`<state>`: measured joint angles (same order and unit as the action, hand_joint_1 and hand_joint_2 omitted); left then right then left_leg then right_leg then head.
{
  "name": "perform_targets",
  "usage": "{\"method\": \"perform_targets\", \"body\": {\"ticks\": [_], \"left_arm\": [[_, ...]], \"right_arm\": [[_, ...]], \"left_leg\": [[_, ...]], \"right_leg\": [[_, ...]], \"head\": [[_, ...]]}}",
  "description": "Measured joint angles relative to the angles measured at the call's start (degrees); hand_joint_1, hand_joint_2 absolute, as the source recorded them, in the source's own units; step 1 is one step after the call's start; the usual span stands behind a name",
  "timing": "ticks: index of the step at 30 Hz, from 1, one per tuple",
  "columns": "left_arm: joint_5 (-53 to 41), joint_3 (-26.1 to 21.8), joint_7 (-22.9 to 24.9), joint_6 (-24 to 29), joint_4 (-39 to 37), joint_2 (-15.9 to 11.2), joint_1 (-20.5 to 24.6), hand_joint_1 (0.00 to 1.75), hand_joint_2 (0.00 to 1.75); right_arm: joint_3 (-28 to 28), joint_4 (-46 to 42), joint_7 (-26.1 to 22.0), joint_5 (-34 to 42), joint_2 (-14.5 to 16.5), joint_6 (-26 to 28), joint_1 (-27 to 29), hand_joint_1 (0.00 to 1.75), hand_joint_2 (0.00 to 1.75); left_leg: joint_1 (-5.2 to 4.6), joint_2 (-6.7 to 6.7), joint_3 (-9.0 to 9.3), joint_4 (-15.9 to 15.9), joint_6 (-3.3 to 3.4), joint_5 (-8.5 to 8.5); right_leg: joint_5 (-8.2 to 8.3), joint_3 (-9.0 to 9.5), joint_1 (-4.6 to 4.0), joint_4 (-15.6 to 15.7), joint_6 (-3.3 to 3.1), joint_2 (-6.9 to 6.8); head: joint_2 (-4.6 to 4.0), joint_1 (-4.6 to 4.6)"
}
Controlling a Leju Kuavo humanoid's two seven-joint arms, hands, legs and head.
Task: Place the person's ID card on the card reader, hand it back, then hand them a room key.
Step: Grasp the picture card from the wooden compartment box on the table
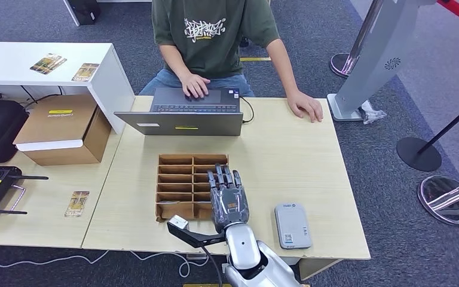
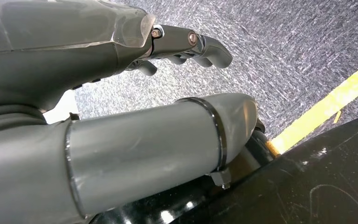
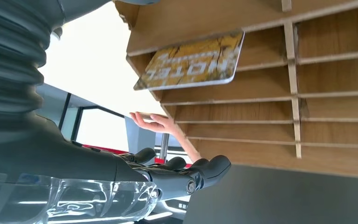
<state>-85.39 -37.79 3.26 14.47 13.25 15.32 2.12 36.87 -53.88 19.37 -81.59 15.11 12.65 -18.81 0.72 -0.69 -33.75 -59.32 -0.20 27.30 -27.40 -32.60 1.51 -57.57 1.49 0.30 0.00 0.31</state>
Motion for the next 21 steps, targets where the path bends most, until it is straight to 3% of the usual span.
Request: {"method": "perform_targets", "body": {"ticks": [21], "left_arm": [[-0.1,0.0,0.1,0.1,0.0,-0.1,0.0,0.00,0.00]], "right_arm": [[0.0,-4.1,-0.2,0.5,-0.9,-1.7,2.3,0.00,1.75]], "left_leg": [[0.00,0.00,-0.01,0.0,0.00,0.00]], "right_leg": [[0.00,0.00,0.00,0.0,0.00,0.00]], "head": [[0.00,0.00]]}}
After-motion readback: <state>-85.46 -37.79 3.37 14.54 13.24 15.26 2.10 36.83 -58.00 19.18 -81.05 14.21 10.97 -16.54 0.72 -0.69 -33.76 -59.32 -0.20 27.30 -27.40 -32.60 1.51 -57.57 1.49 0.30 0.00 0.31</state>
